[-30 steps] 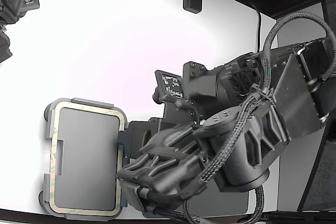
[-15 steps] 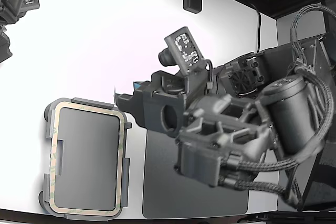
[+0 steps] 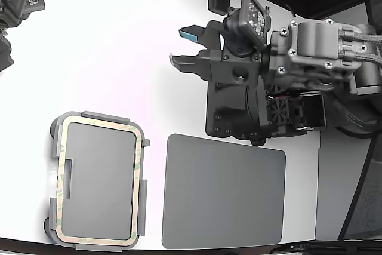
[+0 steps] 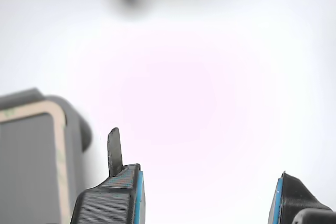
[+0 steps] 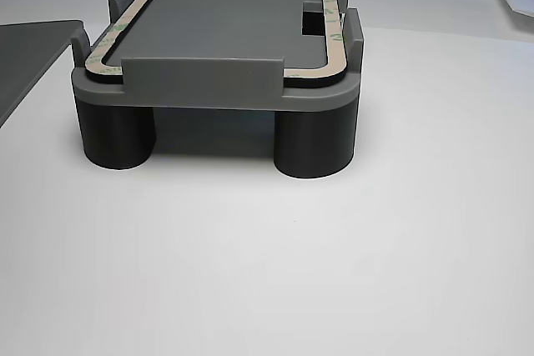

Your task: Move top rectangular frame to the holder.

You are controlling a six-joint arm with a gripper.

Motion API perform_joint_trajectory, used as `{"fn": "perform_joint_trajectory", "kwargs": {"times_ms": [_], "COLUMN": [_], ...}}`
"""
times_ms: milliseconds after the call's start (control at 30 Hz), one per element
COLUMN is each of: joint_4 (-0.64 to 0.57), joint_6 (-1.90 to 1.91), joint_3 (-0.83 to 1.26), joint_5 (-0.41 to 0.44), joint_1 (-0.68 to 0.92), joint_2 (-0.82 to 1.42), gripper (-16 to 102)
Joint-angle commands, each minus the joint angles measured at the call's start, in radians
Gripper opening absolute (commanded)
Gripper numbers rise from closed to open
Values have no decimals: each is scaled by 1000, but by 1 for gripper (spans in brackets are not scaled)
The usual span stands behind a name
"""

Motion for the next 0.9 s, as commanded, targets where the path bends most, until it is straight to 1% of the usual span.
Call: {"fn": "perform_joint_trajectory", "kwargs": {"times_ms": [0,33,100,233,267,367,433,867], "joint_4": [-66,-98,-118,-103,-78,-98,-100,-101], "joint_6": [-97,-110,-126,-123,-107,-95,-110,-112], "joint_3": [173,215,282,419,411,419,419,419], "joint_5": [-29,-32,-28,-37,-29,-8,-28,-28], "joint_1": [-57,-64,-67,-69,-72,-78,-78,-78], "joint_2": [216,247,311,445,445,446,446,446], "gripper": [100,100,100,100,100,100,100,100]}}
